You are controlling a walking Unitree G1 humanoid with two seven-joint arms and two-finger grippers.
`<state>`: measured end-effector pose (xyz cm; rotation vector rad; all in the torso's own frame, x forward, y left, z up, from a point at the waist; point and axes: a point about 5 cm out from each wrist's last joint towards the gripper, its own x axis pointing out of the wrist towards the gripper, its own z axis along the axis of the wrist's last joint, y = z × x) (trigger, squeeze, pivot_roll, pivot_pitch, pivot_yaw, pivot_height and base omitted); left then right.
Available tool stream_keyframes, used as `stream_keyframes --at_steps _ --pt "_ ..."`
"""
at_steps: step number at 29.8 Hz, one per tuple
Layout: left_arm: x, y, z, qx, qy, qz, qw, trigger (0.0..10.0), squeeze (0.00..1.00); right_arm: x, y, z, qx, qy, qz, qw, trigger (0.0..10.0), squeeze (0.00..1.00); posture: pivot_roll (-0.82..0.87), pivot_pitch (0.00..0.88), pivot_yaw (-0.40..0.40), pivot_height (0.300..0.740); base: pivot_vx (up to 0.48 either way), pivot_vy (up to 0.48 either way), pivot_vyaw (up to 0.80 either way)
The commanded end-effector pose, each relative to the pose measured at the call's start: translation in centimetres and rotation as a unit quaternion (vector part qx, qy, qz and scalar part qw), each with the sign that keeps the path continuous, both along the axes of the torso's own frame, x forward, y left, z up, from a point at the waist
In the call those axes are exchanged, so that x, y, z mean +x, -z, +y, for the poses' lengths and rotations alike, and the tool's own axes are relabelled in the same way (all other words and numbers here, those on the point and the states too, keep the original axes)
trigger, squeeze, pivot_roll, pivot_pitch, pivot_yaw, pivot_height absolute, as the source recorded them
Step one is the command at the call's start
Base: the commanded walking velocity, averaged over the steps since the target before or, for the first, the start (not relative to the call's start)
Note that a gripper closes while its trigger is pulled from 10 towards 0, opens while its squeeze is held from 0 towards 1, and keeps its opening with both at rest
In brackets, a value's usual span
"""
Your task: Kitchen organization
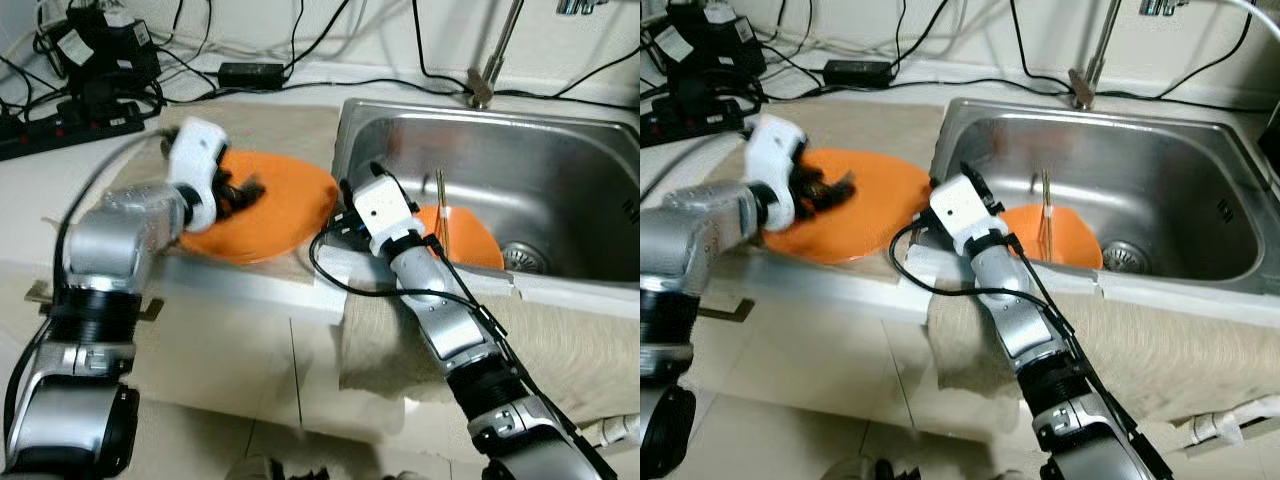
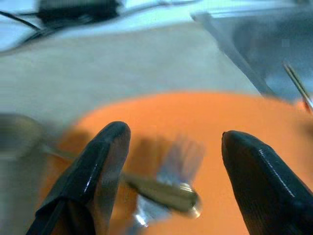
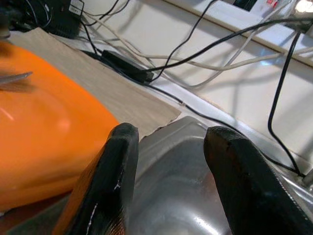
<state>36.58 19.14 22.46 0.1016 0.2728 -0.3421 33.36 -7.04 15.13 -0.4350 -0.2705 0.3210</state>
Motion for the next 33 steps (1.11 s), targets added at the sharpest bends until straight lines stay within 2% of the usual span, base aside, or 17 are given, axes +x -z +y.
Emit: stream_keyframes --at_steps 1,8,13,22,27,33 --pt "1.0 0.5 0.8 -0.021 -0.044 0.009 0.999 10.0 0.0 0.0 0.2 -0.2 0.0 0.004 0.002 1.0 10.0 0.0 0.07 0.021 0.044 0.74 0.0 0.0 0.0" --pt "2.2 1.7 1.8 -0.041 -0.095 0.044 0.994 10.0 0.0 0.0 0.2 -0.3 -0.003 0.003 0.003 1.0 10.0 0.0 0.06 0.024 0.046 0.74 0.0 0.0 0.0" --pt "3.2 2.6 2.1 -0.082 -0.13 0.066 0.986 10.0 0.0 0.0 0.3 -0.5 -0.004 0.005 0.004 1.0 10.0 0.0 0.05 0.024 0.049 0.74 0.0 0.0 0.0" --pt "3.6 3.0 2.3 -0.127 -0.162 0.084 0.975 10.0 0.0 0.0 0.3 -0.7 -0.007 0.007 0.004 1.0 10.0 0.0 0.04 0.02 0.047 0.74 0.0 0.0 0.0" --pt "3.6 3.6 1.9 -0.116 -0.156 0.1 0.976 10.0 0.0 0.0 0.3 -0.6 -0.007 0.006 0.004 1.0 10.0 0.0 0.05 0.016 0.044 0.74 0.0 0.0 0.0" --pt "3.1 5.2 1.7 -0.053 -0.141 0.126 0.981 10.0 0.0 0.0 0.3 -0.5 -0.008 0.003 0.004 1.0 10.0 0.0 0.05 0.015 0.045 0.74 0.0 0.0 0.0"
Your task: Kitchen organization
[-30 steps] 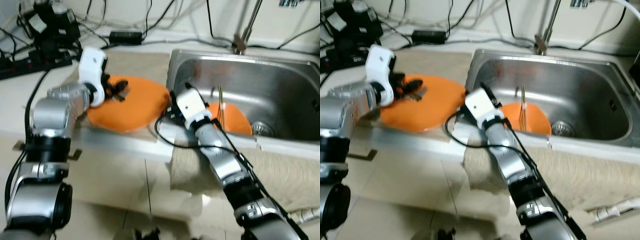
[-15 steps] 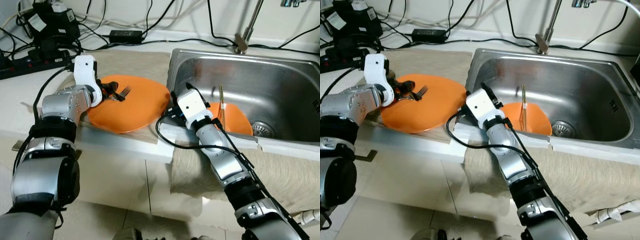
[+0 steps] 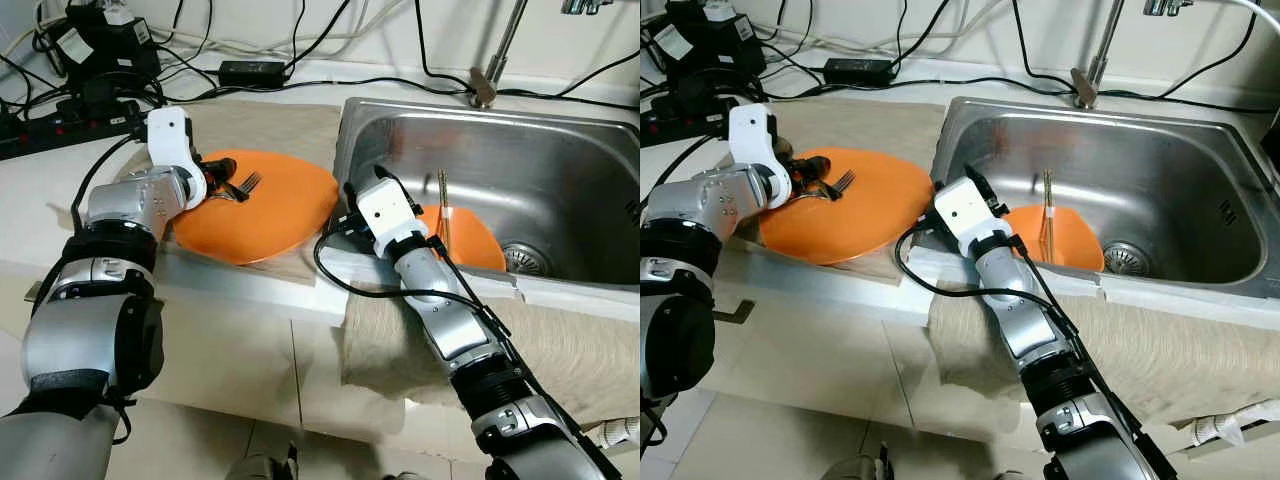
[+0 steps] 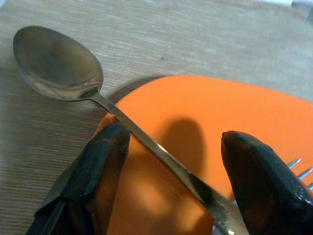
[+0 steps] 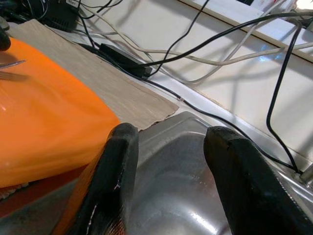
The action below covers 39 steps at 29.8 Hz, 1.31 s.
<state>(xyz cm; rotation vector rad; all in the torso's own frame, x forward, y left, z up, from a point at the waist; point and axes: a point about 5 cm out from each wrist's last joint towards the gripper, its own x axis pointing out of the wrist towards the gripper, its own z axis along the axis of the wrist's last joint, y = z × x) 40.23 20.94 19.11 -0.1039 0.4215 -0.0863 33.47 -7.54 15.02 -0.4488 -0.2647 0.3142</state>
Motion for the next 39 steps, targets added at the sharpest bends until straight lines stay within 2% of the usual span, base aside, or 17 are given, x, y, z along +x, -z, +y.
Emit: stream_keyframes --at_steps 1,5,8,9,10,16,21,22,25,39 --pt "-0.6 2.2 -0.2 0.021 0.01 0.05 0.998 10.0 0.0 -0.1 0.2 0.0 -0.001 -0.001 0.003 1.0 10.0 0.0 0.05 0.014 0.046 0.74 0.0 0.0 0.0" --pt "-1.0 3.8 -0.6 0.068 0.038 0.071 0.994 10.0 0.0 -0.2 0.3 0.2 0.001 -0.002 0.003 1.0 10.0 0.0 0.05 0.014 0.047 0.74 0.0 0.0 0.0" --pt "-1.2 4.4 -0.7 0.079 0.047 0.078 0.993 10.0 0.0 -0.2 0.3 0.2 0.001 -0.003 0.003 1.0 10.0 0.0 0.05 0.014 0.049 0.74 0.0 0.0 0.0" --pt "-1.2 4.6 -0.8 0.085 0.051 0.079 0.992 7.1 0.0 -0.2 0.3 0.2 0.001 -0.003 0.003 1.0 10.0 0.0 0.05 0.014 0.049 0.74 0.0 0.0 0.0" --pt "-1.3 4.7 -0.9 0.087 0.054 0.08 0.991 0.0 0.0 -0.2 0.3 0.2 0.001 -0.002 0.003 1.0 10.0 0.0 0.05 0.015 0.049 0.74 0.0 0.0 0.0" --pt "-1.2 4.6 -1.2 0.095 0.068 0.071 0.991 0.0 0.0 -0.3 0.4 0.1 0.0 0.0 0.006 1.0 10.0 0.0 0.05 0.019 0.051 0.74 0.0 0.0 0.0" --pt "-0.7 3.7 -1.6 0.112 0.087 0.028 0.989 0.0 0.0 -0.3 0.5 0.1 0.001 0.0 0.008 1.0 10.0 0.0 0.05 0.024 0.051 0.74 0.0 0.0 0.0" --pt "-0.5 3.1 -1.7 0.126 0.095 0.006 0.987 0.0 0.0 -0.3 0.5 0.1 0.001 0.0 0.008 1.0 10.0 0.0 0.05 0.026 0.05 0.74 0.0 0.0 0.0" --pt "-0.3 2.4 -1.9 0.122 0.098 -0.015 0.988 0.0 0.0 -0.3 0.5 0.2 0.001 -0.001 0.008 1.0 10.0 0.0 0.06 0.028 0.049 0.74 0.0 0.0 0.0" --pt "-0.2 0.7 -1.4 0.091 0.088 -0.047 0.991 0.0 0.0 -0.4 0.6 0.3 0.001 -0.004 0.01 1.0 10.0 0.0 0.06 0.036 0.045 0.74 0.0 0.0 0.0"
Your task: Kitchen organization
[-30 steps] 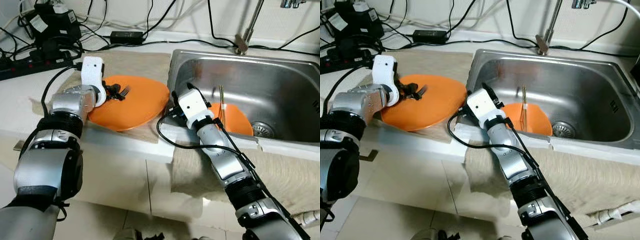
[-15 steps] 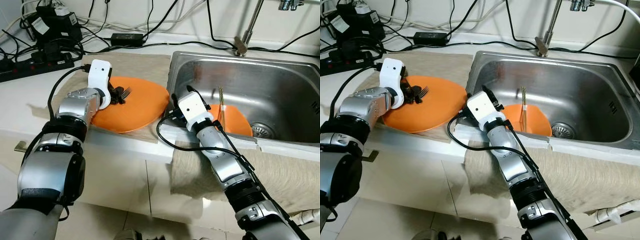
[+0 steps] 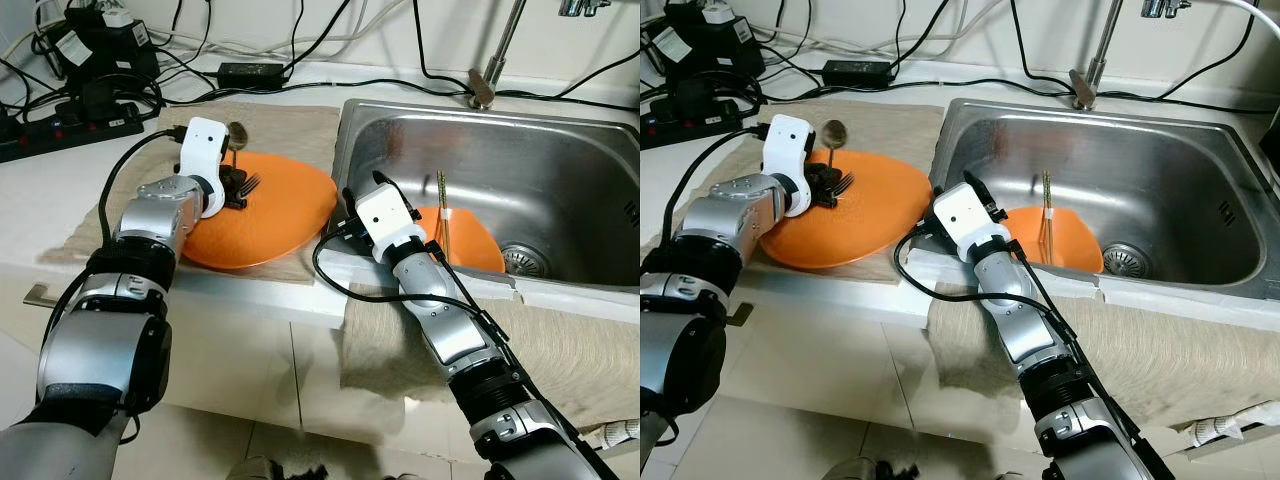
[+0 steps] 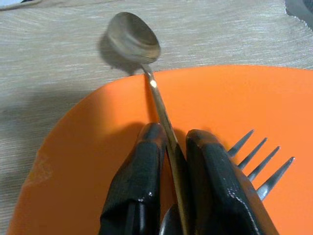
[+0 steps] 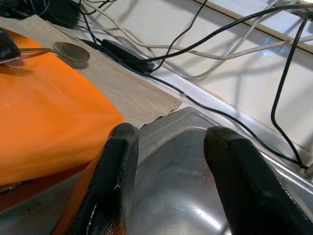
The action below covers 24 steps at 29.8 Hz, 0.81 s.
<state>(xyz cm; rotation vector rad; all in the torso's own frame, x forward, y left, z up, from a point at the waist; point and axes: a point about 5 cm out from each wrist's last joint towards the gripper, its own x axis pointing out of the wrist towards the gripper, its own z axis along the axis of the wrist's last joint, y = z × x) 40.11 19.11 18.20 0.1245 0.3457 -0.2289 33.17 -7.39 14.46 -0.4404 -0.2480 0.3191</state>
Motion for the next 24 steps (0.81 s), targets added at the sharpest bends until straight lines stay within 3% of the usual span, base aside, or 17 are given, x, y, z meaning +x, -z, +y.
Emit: stream_keyframes --at_steps 1,9,14,18,19,20,21,24 --pt "-0.1 -0.5 0.5 -0.003 -0.002 -0.009 1.0 0.0 0.0 -0.1 0.0 0.1 -0.001 -0.003 0.001 1.0 10.0 0.0 0.06 0.037 0.044 0.74 0.0 0.0 0.0" --pt "-0.1 -3.3 0.3 -0.006 0.012 -0.058 0.998 0.0 0.0 -0.1 0.1 0.1 -0.002 -0.004 0.003 1.0 10.0 0.0 0.07 0.04 0.044 0.74 0.0 0.0 0.0" --pt "-0.2 -3.7 0.3 -0.007 0.015 -0.065 0.998 0.0 0.0 -0.1 0.1 0.1 -0.002 -0.004 0.003 1.0 10.0 0.0 0.07 0.04 0.044 0.74 0.0 0.0 0.0" --pt "-0.5 -3.9 0.1 0.021 0.034 -0.066 0.997 0.0 0.0 0.0 0.1 0.2 -0.002 -0.004 0.004 1.0 10.0 0.0 0.07 0.041 0.042 0.74 0.0 0.0 0.0" --pt "-0.5 -3.6 0.1 0.044 0.037 -0.062 0.996 5.7 0.0 0.0 0.1 0.2 -0.001 -0.005 0.005 1.0 10.0 0.0 0.07 0.041 0.042 0.74 0.0 0.0 0.0" --pt "-0.5 -3.5 0.3 0.052 0.033 -0.061 0.996 10.0 0.0 0.0 0.1 0.2 -0.002 -0.005 0.005 1.0 10.0 0.0 0.07 0.041 0.042 0.74 0.0 0.0 0.0" --pt "-0.5 -3.3 0.3 0.057 0.035 -0.06 0.996 10.0 1.0 0.0 0.1 0.3 -0.001 -0.006 0.005 1.0 10.0 0.0 0.07 0.04 0.042 0.74 0.0 0.0 0.0" --pt "-0.5 -2.8 0.3 0.068 0.04 -0.054 0.995 10.0 1.0 0.0 0.1 0.3 -0.001 -0.006 0.004 1.0 10.0 0.0 0.07 0.038 0.042 0.74 0.0 0.0 0.0"
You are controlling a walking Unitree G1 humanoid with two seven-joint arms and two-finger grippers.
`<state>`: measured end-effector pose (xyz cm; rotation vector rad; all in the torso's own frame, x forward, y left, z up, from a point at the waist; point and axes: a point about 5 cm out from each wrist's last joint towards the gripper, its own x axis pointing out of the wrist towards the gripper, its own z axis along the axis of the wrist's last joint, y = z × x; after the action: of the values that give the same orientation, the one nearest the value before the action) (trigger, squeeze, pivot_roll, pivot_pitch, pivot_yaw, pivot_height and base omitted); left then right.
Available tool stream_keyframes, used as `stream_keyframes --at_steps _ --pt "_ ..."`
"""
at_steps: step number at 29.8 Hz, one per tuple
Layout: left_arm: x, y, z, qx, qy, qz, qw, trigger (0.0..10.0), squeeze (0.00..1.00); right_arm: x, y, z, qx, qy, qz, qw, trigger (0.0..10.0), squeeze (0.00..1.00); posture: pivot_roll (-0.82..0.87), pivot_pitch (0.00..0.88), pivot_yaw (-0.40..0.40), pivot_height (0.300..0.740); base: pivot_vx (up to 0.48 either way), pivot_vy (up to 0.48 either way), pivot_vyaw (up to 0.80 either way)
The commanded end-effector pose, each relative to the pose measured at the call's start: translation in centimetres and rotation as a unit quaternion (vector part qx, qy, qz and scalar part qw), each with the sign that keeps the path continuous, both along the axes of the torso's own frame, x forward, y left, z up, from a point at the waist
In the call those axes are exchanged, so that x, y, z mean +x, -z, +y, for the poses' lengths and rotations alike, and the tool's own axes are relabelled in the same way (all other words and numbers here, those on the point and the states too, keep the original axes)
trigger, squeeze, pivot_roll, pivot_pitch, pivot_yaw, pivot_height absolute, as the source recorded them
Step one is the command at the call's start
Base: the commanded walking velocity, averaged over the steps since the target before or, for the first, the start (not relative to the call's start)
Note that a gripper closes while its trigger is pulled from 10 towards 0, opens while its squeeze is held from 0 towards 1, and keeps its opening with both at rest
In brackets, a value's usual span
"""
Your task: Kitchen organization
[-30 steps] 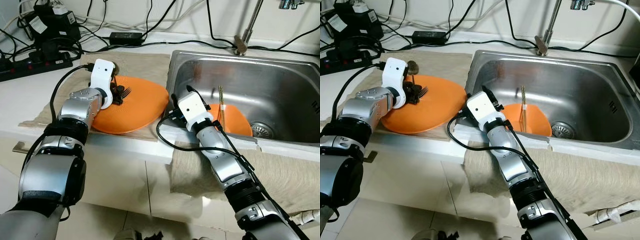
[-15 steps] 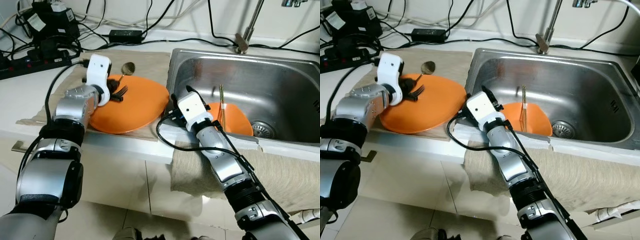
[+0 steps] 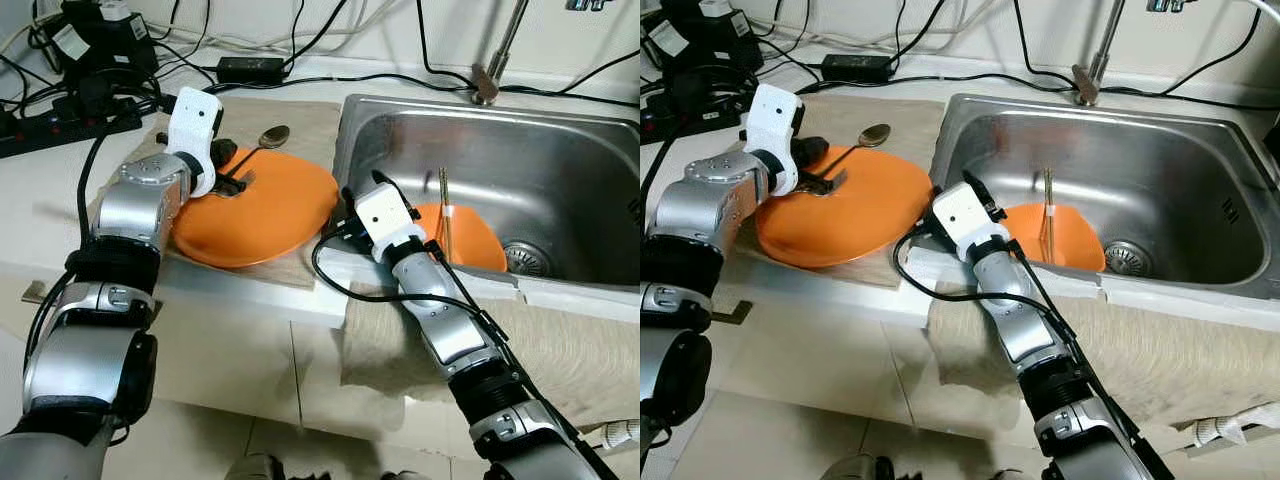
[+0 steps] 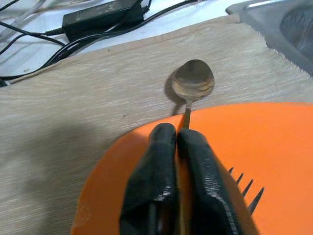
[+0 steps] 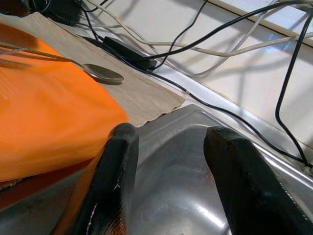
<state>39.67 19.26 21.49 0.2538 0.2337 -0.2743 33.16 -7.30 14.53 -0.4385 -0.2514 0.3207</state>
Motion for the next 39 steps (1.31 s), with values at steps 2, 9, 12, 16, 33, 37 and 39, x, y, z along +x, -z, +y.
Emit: stream_keyframes --at_steps 2,9,12,16,33,37,39 --pt "-0.1 0.9 0.2 0.02 0.004 0.016 1.0 10.0 1.0 0.0 0.1 0.2 -0.002 -0.005 0.005 1.0 10.0 0.0 0.07 0.036 0.044 0.74 0.0 0.0 0.0" --pt "-0.3 2.2 0.2 0.024 0.011 0.036 0.999 10.0 1.0 -0.1 0.0 -0.1 0.002 0.0 0.002 1.0 10.0 0.0 0.06 0.029 0.049 0.74 0.0 0.0 0.0" --pt "-0.2 2.5 0.2 0.023 0.011 0.041 0.999 10.0 1.0 -0.2 0.0 -0.1 0.002 0.001 0.002 1.0 10.0 0.0 0.05 0.025 0.051 0.74 0.0 0.0 0.0" --pt "-0.2 2.6 0.2 0.023 0.013 0.045 0.999 10.0 1.0 -0.2 0.1 -0.2 0.002 0.002 0.003 1.0 10.0 0.0 0.05 0.023 0.051 0.74 0.0 0.0 0.0" --pt "-0.4 4.3 0.6 0.035 0.031 0.115 0.992 10.0 0.0 -0.2 0.1 0.0 0.0 -0.001 0.004 1.0 10.0 0.0 0.05 0.02 0.052 0.74 0.0 0.0 0.0" --pt "-0.5 4.6 0.6 0.033 0.036 0.127 0.991 10.0 0.0 -0.2 0.2 -0.1 -0.001 0.0 0.006 1.0 10.0 0.0 0.05 0.021 0.053 0.74 0.0 0.0 0.0" --pt "-0.6 5.0 0.5 0.03 0.047 0.133 0.99 0.0 0.0 -0.2 0.2 -0.1 -0.001 0.001 0.006 1.0 10.0 0.0 0.05 0.026 0.054 0.74 0.0 0.0 0.0"
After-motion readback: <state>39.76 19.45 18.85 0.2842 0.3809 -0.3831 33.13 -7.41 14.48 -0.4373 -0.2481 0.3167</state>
